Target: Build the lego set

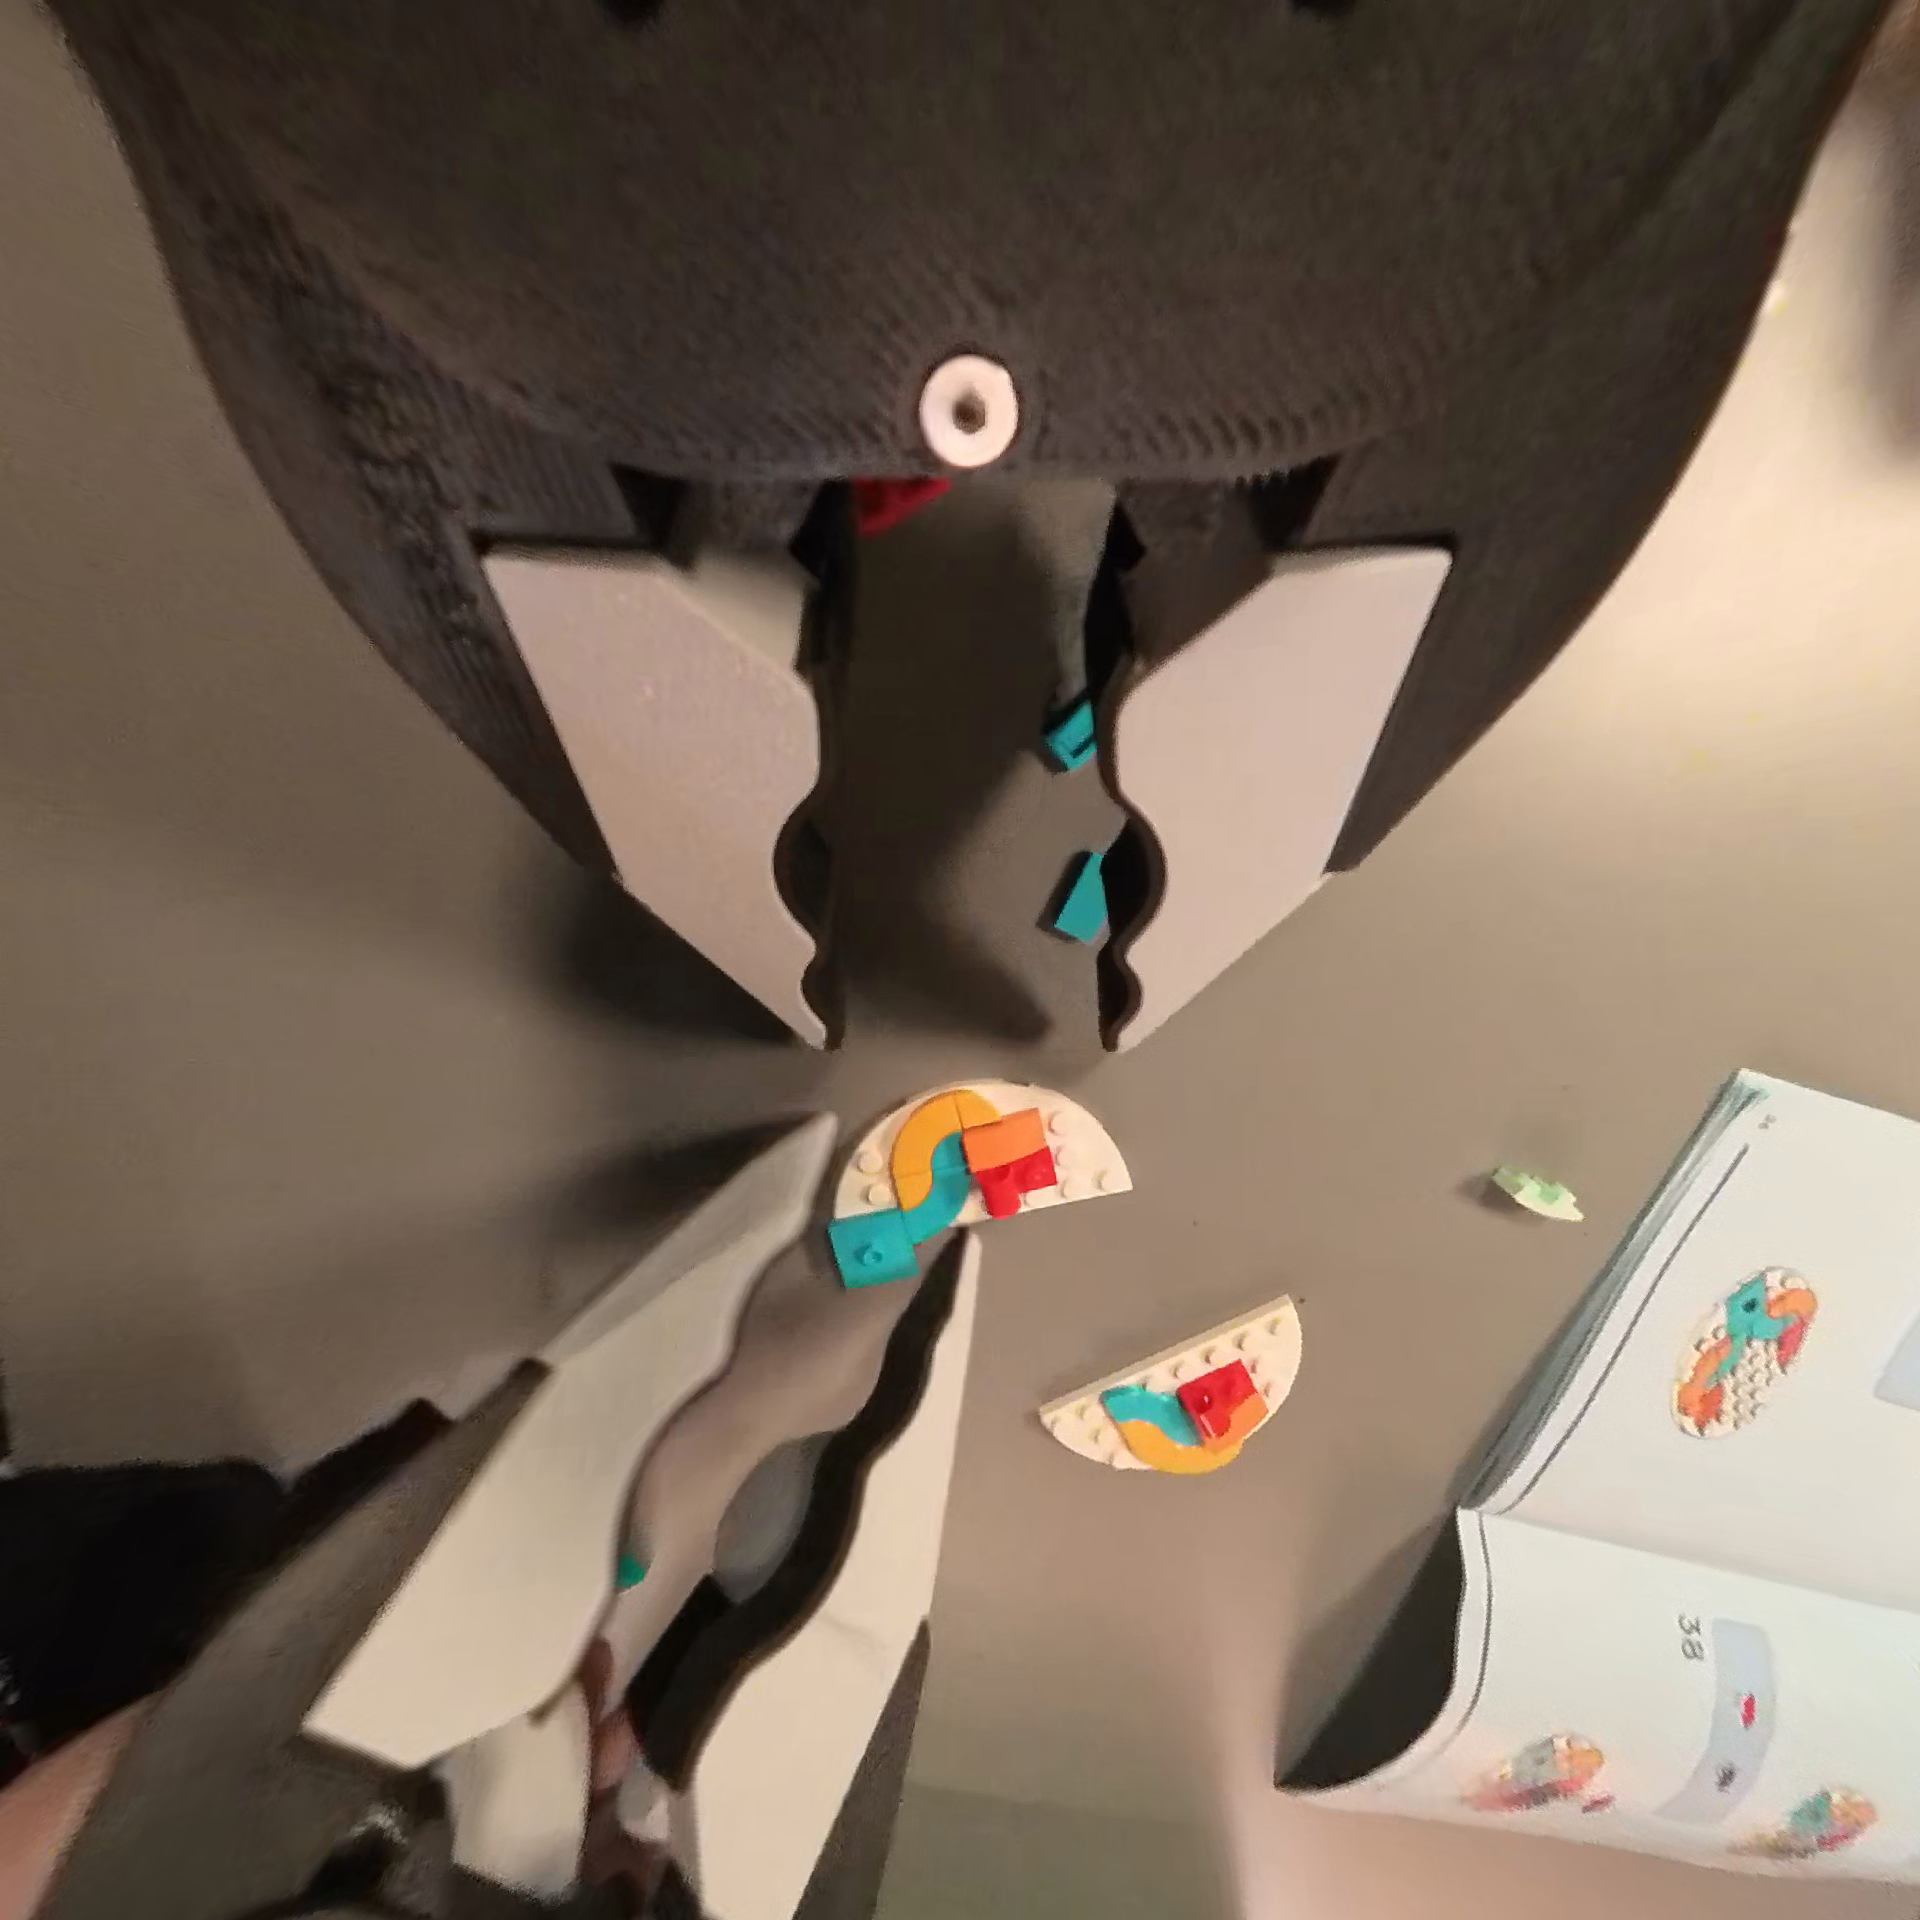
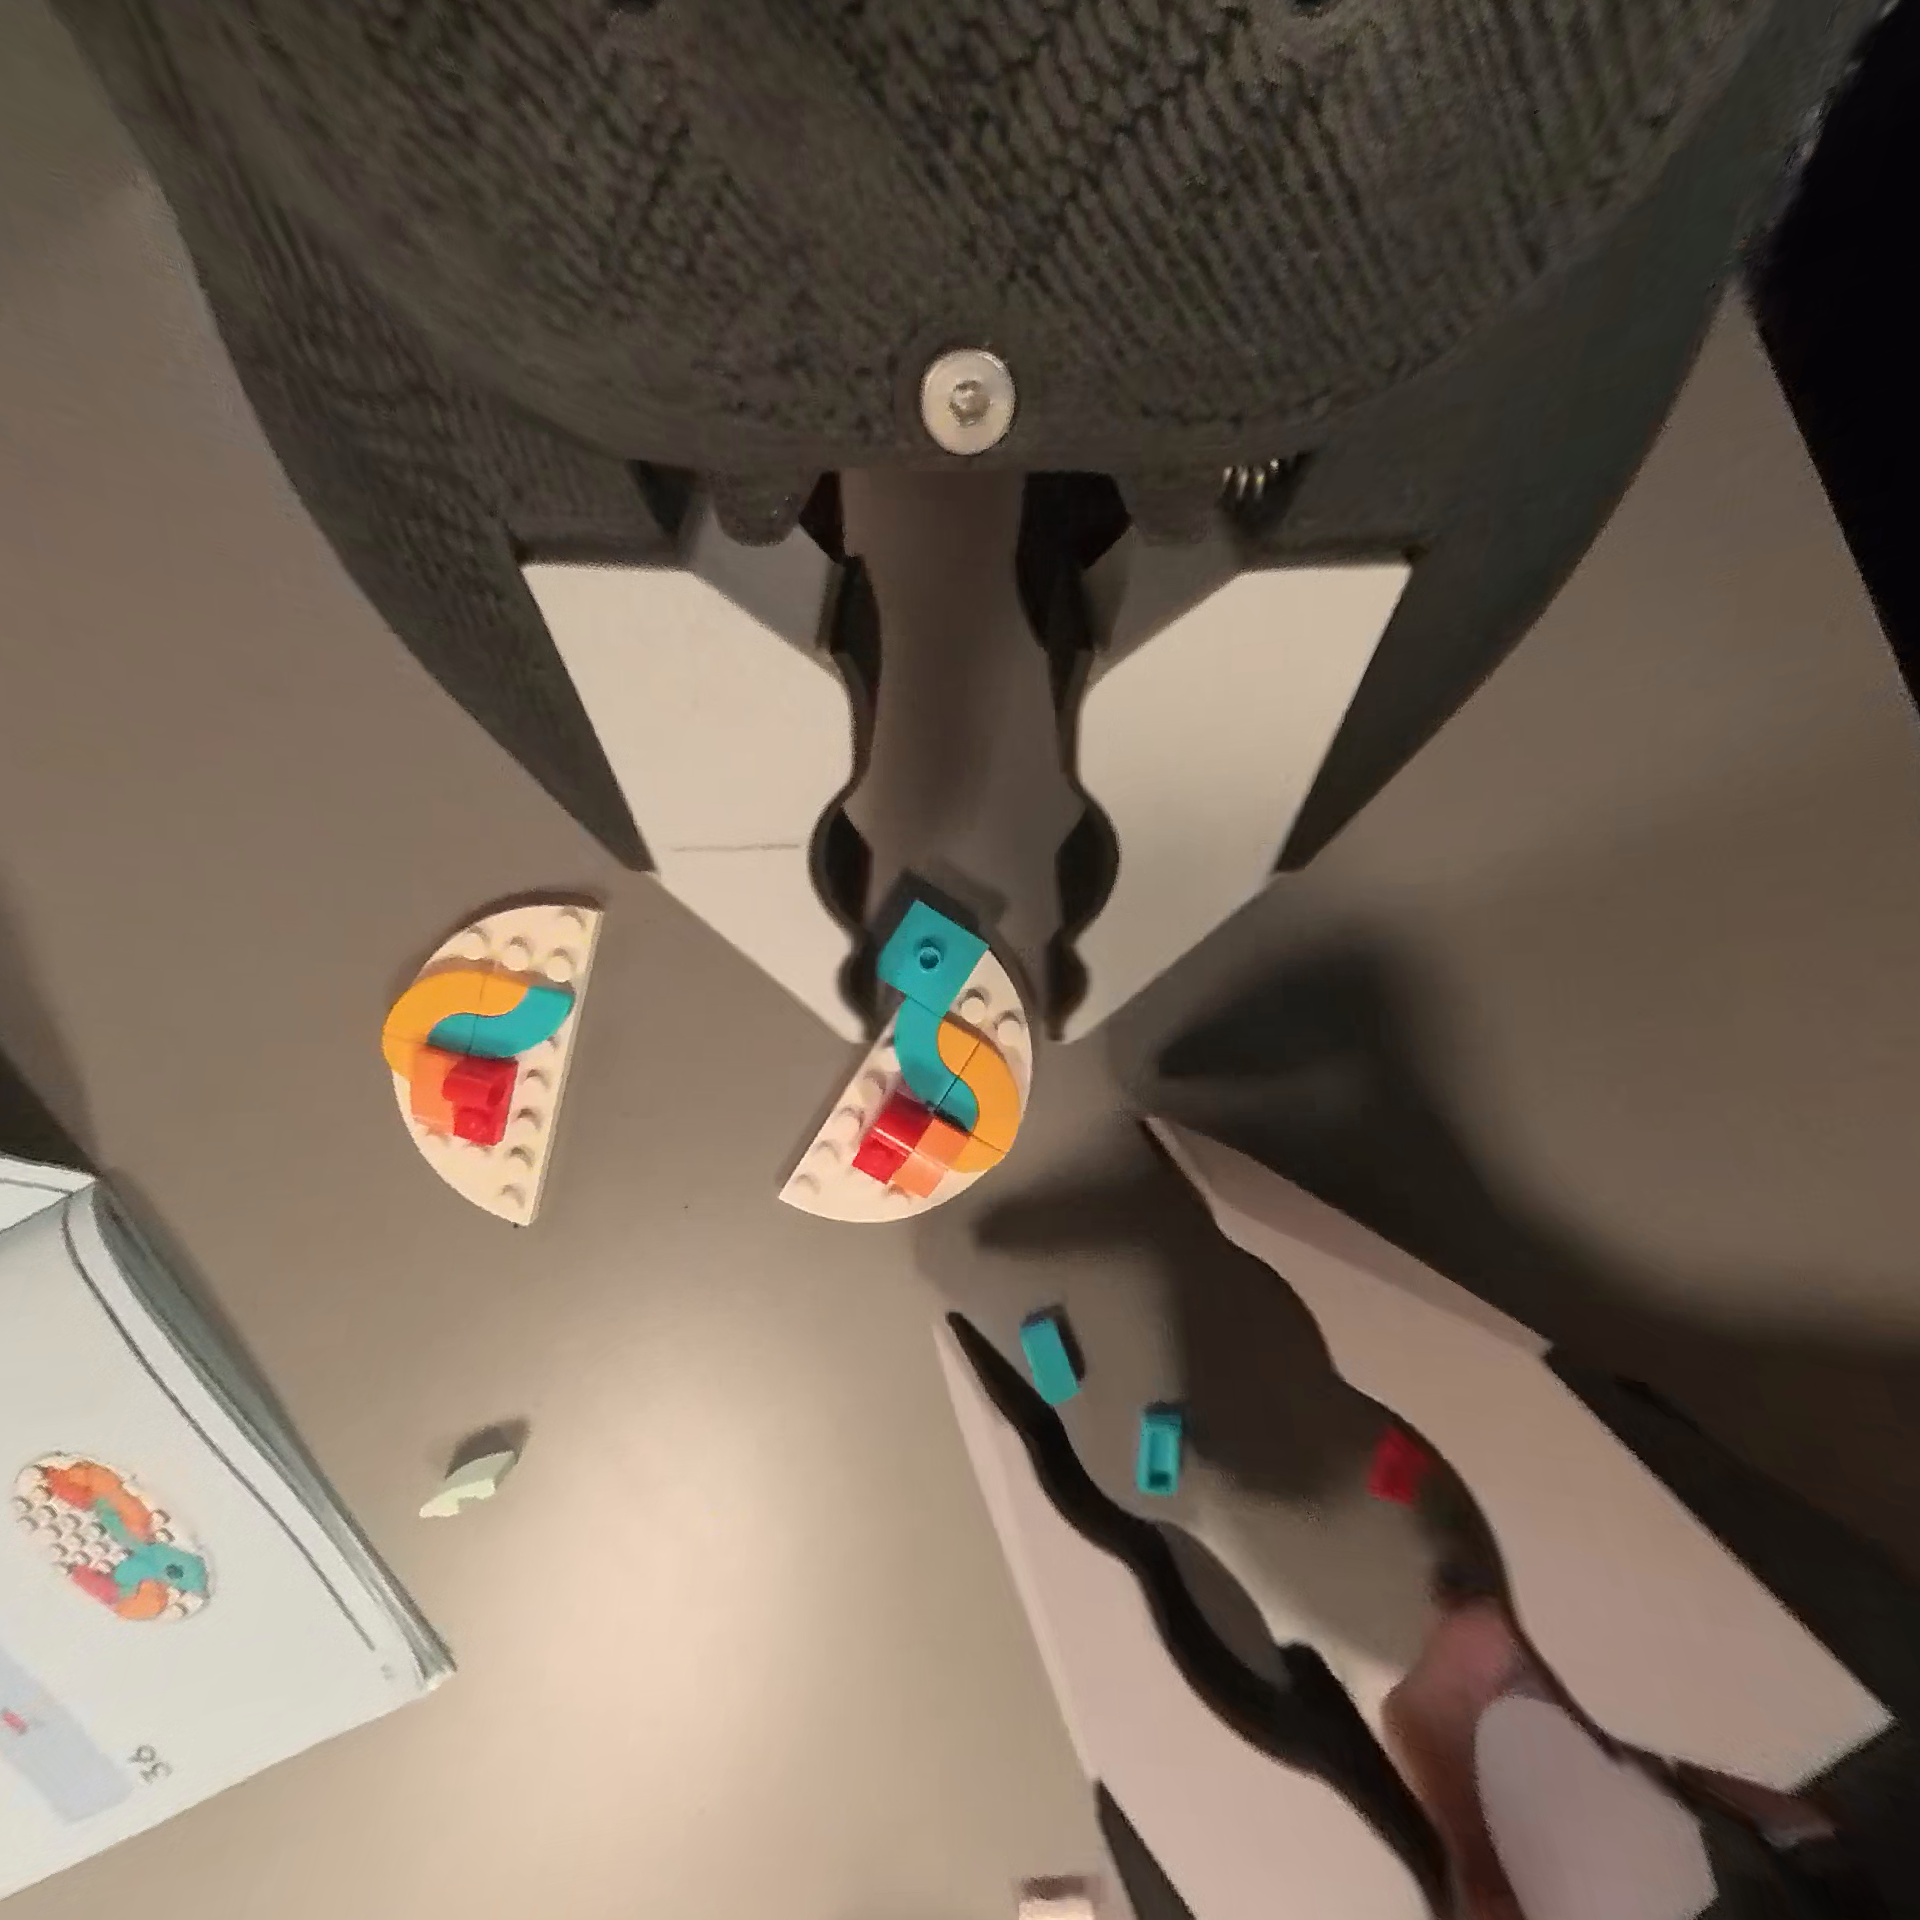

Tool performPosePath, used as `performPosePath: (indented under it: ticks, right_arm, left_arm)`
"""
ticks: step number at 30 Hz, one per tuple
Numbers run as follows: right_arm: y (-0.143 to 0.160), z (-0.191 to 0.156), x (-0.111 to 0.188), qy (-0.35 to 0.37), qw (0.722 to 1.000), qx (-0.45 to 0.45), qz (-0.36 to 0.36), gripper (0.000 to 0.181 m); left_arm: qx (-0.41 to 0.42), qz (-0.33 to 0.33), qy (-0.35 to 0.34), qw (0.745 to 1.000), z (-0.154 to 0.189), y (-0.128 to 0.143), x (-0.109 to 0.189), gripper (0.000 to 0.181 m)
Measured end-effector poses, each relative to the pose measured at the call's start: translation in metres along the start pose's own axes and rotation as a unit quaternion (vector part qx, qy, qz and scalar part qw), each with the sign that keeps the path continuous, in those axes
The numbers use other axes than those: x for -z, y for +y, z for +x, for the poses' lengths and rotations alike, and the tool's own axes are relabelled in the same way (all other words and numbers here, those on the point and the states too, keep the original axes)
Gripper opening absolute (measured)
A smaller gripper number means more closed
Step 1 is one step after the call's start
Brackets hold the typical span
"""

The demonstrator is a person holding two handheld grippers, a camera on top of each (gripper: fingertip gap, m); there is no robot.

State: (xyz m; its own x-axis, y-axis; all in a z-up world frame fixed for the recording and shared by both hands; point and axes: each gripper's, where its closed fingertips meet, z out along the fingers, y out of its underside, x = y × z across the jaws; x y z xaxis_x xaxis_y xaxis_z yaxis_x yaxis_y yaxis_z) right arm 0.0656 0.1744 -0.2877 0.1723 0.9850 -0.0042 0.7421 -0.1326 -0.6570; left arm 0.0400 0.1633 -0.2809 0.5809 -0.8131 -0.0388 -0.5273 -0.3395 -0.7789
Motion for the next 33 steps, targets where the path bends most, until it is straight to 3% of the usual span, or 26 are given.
performPosePath:
  ticks: [1, 5, 10, 16, 25, 33]
  right_arm:
    - [0.001, 0.0, 0.001, 0.002, 1.0, 0.002, -0.007, 0.025]
    - [0.0, 0.001, 0.0, 0.007, 1.0, 0.006, -0.011, 0.023]
    - [-0.011, 0.004, 0.009, 0.015, 1.0, 0.0, 0.02, 0.022]
    - [-0.015, 0.001, 0.014, 0.014, 1.0, 0.013, 0.022, 0.022]
    - [-0.029, -0.007, 0.026, 0.001, 0.999, 0.021, 0.04, 0.022]
    - [-0.036, -0.011, 0.035, 0.001, 0.999, 0.036, 0.04, 0.021]
  left_arm:
    - [-0.011, 0.005, 0.0, 1.0, 0.001, -0.001, 0.002, 0.049]
    - [-0.078, 0.023, 0.0, 0.997, 0.01, -0.004, 0.004, 0.051]
    - [-0.225, 0.029, -0.094, 0.97, 0.005, -0.008, 0.002, 0.049]
    - [-0.317, 0.054, -0.191, 0.928, -0.004, -0.025, 0.004, 0.048]
    - [-0.406, 0.052, -0.27, 0.871, -0.012, -0.032, 0.009, 0.025]
    - [-0.444, 0.044, -0.303, 0.842, -0.011, -0.039, 0.016, 0.012]
